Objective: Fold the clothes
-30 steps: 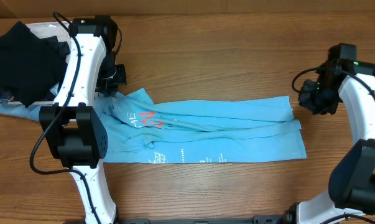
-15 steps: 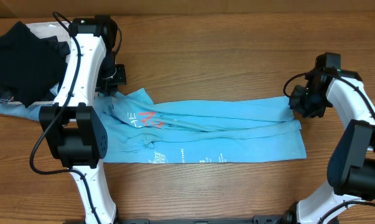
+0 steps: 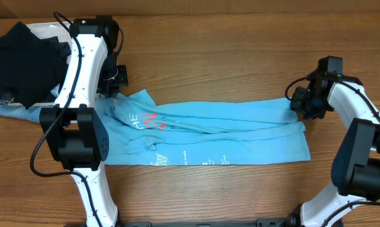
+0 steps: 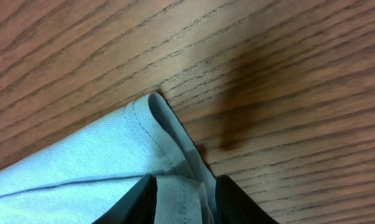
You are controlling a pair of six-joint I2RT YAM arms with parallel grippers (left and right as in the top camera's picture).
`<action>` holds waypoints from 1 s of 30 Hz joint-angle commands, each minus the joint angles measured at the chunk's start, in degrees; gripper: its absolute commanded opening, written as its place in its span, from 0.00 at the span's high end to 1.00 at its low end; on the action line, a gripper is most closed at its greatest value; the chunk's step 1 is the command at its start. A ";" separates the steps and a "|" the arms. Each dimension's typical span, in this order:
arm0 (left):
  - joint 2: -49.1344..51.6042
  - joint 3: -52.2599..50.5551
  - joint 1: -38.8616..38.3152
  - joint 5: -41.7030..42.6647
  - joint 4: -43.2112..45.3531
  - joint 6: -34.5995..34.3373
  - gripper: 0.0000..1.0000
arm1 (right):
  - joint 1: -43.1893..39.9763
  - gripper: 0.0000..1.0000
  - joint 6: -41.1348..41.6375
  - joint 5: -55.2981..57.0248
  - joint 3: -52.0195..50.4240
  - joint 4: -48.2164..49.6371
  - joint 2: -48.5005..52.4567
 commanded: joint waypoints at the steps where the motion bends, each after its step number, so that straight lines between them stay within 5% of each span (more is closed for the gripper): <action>1: -1.49 -0.33 -0.11 -0.55 0.04 -1.22 0.96 | 0.02 0.65 -0.20 -0.55 -0.59 0.13 1.68; 30: -1.49 -0.33 -0.11 -0.59 0.07 -1.20 0.96 | 0.02 0.70 0.07 -0.92 1.84 -1.84 1.18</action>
